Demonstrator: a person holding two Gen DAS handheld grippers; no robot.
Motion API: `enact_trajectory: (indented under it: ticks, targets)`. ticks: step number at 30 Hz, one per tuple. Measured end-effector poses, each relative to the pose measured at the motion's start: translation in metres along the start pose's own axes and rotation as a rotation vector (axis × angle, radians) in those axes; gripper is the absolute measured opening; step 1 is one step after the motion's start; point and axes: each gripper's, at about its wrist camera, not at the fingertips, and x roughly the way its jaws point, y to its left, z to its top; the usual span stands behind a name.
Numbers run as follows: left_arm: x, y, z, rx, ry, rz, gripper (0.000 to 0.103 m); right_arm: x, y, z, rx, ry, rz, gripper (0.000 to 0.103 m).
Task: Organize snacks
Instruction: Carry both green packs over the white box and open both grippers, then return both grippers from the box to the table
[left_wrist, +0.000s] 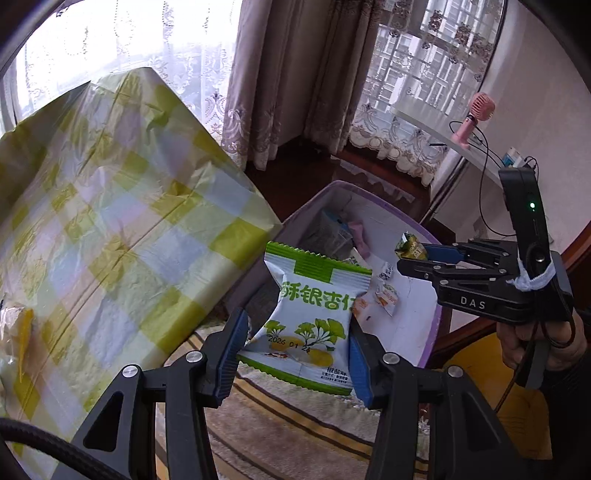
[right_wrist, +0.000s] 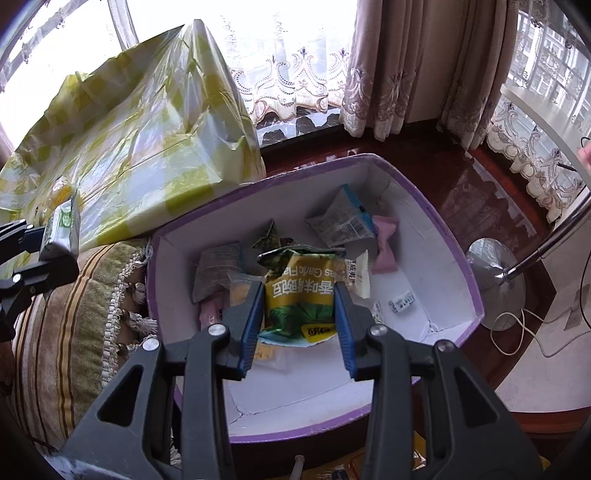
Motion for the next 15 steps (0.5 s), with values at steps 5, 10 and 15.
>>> enact_trajectory:
  ticks: [5,10,15]
  targets:
    - [0.01,-0.028,-0.003,0.064,0.061,-0.104,0.053,-0.003,-0.013,-0.002,0.031,-0.002,-0.028,0.048]
    - [0.015,-0.046,-0.009,0.127,0.105,-0.145,0.065,-0.008,-0.019,-0.001,0.049,-0.024,-0.046,0.074]
    - [0.011,-0.025,-0.007,0.045,0.081,-0.132,0.065,-0.009,-0.015,0.003,0.046,-0.029,-0.034,0.074]
